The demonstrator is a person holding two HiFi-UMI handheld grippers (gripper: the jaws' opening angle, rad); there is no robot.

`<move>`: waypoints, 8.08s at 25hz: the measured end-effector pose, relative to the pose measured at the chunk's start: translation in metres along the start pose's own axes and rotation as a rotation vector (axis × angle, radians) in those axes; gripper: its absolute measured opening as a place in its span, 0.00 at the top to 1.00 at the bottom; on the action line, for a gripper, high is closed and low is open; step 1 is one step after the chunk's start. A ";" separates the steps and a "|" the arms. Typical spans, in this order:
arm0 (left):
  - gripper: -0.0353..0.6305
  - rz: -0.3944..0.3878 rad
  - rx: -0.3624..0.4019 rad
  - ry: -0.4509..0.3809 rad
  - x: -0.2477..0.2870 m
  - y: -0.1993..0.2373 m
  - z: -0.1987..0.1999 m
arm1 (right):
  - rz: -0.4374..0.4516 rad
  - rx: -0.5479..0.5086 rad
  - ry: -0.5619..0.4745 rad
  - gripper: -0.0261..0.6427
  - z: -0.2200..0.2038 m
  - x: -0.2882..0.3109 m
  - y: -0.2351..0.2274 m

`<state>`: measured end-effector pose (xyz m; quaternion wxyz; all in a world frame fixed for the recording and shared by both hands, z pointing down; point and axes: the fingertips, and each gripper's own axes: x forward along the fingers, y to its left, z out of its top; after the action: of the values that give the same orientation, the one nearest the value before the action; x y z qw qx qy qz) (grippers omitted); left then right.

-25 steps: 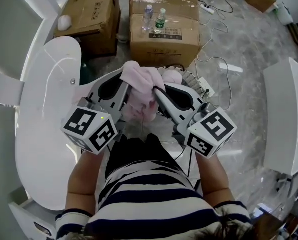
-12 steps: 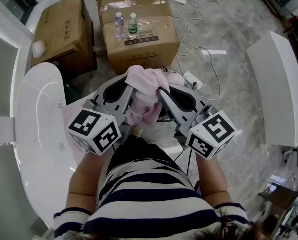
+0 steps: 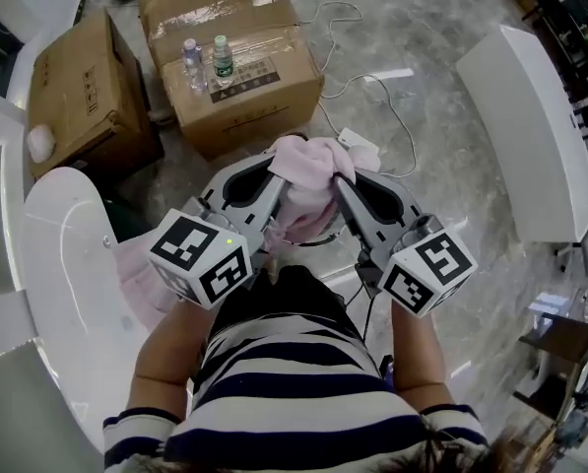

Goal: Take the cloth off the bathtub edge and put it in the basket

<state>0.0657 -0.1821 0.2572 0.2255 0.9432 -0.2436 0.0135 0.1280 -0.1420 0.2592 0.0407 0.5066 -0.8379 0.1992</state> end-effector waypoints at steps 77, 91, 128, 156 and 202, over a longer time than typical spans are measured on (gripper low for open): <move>0.90 0.076 -0.202 0.670 0.072 0.105 -0.354 | 0.010 0.248 0.645 0.87 -0.338 0.079 -0.152; 0.81 0.159 -0.124 0.815 0.046 0.135 -0.420 | -0.080 0.179 0.760 0.77 -0.392 0.098 -0.167; 0.75 0.722 -0.474 0.533 -0.135 0.208 -0.464 | 0.384 -0.232 1.019 0.66 -0.510 0.246 0.003; 0.76 0.568 -0.376 0.553 -0.102 0.196 -0.436 | 0.301 -0.163 0.948 0.90 -0.448 0.208 0.002; 0.88 0.040 0.026 0.492 0.109 0.060 -0.271 | -0.050 0.256 0.221 0.90 -0.122 0.030 -0.112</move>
<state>0.1569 -0.1612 0.5408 0.2655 0.9093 -0.1998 0.2505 0.1937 -0.1666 0.4120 0.0728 0.5031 -0.7832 0.3580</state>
